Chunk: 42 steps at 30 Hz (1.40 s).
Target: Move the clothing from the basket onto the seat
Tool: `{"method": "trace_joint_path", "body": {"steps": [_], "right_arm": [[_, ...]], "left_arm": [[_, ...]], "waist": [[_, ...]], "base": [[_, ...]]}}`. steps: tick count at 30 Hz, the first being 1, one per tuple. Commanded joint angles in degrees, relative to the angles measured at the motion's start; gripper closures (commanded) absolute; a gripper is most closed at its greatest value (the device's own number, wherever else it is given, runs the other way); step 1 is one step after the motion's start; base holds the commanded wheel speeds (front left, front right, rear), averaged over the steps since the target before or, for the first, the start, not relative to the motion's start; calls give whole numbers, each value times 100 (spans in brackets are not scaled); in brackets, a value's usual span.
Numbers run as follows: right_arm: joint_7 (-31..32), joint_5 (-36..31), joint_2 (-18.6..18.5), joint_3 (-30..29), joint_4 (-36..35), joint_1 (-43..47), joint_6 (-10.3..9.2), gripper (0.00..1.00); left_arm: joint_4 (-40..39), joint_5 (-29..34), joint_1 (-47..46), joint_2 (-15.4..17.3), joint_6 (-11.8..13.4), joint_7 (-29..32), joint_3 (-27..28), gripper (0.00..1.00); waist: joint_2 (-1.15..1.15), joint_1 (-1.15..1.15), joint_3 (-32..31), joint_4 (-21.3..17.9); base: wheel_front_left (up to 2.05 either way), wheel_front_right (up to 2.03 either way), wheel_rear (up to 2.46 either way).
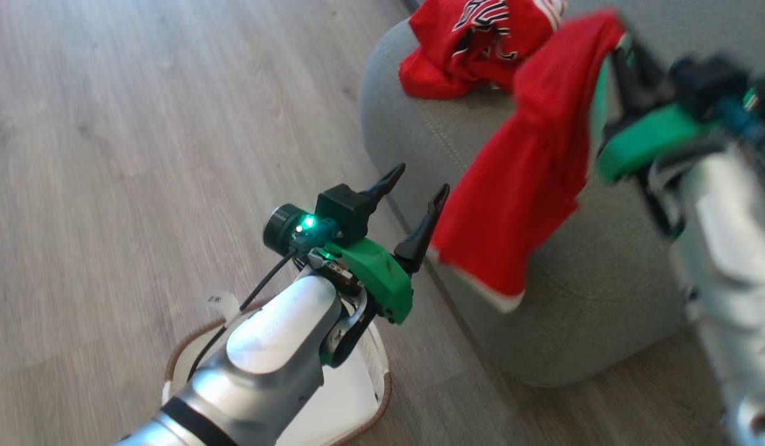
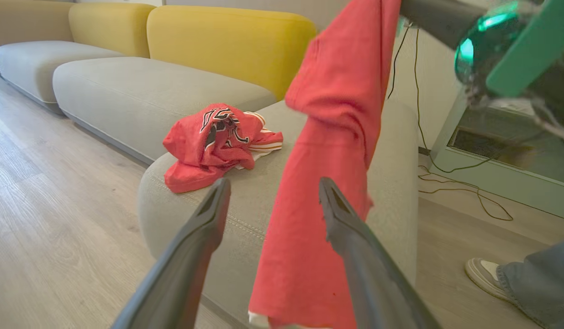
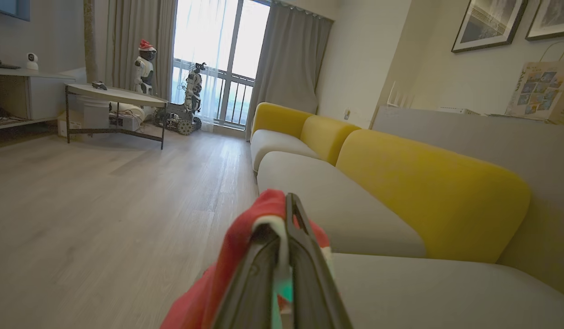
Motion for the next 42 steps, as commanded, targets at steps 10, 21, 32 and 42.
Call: {"method": "trace_joint_path", "body": {"steps": [10,21,32,42], "right_arm": [[294,185,-1107,-84,679,-2814,-2,100],[559,-458,-1964,-638,1746,-4206,-2,100],[179,-1620,-2074,-2038,2898,-3768,-2,100],[349,-3319,-1871,-3660,2784,-3042,-2,100]], "left_arm": [[-405,360,-545,116,12,-74,185,0],[-716,601,-968,101,9,-25,7,0],[-1268,829,-1173,107,79,12,-171,0],[-1554,865,-1127,374,219,177,-195,0]], "waist": [[0,0,928,813],[0,0,1768,1708],[0,0,2375,2448],[0,0,2666,2448]], "base": [[0,0,0],[0,0,0],[0,0,0],[0,0,0]]}}
